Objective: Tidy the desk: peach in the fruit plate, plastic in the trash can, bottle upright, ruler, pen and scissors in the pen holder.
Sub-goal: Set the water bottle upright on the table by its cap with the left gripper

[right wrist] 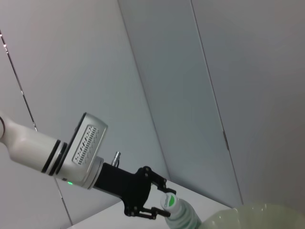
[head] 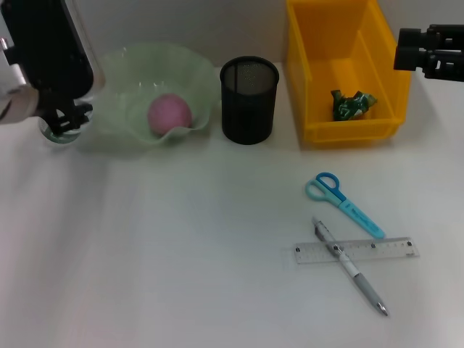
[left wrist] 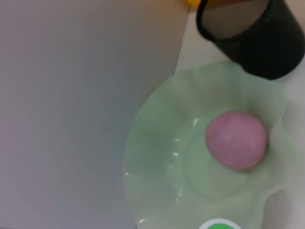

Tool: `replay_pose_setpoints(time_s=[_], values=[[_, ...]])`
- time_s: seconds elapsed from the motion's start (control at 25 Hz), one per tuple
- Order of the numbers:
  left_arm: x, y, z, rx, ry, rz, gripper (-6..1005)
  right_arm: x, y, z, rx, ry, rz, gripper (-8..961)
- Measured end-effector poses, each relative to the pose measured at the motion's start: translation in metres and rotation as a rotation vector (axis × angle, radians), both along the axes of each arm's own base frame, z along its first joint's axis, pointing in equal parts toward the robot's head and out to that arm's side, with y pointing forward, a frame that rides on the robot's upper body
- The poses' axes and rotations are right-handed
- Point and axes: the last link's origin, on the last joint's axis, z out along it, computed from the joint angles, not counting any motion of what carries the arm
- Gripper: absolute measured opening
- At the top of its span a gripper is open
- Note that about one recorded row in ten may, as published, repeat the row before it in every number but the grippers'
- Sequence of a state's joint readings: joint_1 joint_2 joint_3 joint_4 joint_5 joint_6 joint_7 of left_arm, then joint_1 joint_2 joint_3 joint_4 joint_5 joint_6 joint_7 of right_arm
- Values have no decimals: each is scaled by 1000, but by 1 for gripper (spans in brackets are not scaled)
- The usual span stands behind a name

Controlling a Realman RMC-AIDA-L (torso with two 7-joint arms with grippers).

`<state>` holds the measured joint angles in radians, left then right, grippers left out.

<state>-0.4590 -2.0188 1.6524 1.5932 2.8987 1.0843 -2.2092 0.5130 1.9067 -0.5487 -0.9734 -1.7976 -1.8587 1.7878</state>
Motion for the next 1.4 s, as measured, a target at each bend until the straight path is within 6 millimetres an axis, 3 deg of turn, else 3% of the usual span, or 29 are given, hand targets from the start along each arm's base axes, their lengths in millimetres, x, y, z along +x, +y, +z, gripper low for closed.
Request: replay_pose_setpoints(time_s=[0.96,1.4], values=[[10,-3,57,144,-33,-62,442,-1,1,1,1,-4,-1,509],[23,-19,79,141,-27,-39,440,-2,1,1,5,-9,4,509]])
